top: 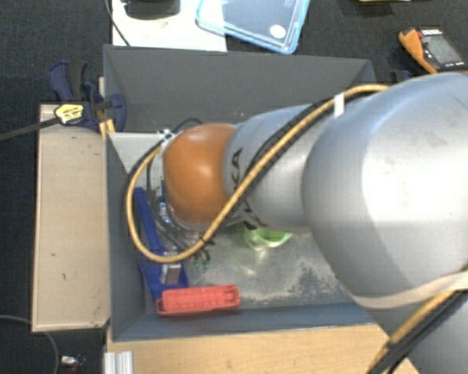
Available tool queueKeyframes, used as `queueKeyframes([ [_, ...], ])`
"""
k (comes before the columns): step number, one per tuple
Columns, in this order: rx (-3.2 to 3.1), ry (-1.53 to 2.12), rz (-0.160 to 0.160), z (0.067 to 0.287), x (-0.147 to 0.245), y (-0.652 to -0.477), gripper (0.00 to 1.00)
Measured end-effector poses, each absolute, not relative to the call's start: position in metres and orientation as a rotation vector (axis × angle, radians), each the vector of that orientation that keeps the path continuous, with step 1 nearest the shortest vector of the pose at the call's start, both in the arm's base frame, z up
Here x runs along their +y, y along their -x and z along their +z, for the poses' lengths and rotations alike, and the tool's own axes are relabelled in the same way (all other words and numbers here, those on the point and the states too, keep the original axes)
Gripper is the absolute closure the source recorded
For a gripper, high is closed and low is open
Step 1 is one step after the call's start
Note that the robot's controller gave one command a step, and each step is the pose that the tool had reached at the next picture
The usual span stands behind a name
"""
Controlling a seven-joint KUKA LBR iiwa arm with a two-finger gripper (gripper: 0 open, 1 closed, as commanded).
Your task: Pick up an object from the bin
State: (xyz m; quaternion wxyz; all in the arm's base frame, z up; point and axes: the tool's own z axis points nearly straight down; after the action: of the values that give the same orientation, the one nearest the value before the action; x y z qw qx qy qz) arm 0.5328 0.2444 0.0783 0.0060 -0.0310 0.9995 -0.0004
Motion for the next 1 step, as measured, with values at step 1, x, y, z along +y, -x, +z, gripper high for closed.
queueKeyframes([
  [1,3.108,-0.369,0.01,0.0691,0.2447,-0.5318,0.0],
])
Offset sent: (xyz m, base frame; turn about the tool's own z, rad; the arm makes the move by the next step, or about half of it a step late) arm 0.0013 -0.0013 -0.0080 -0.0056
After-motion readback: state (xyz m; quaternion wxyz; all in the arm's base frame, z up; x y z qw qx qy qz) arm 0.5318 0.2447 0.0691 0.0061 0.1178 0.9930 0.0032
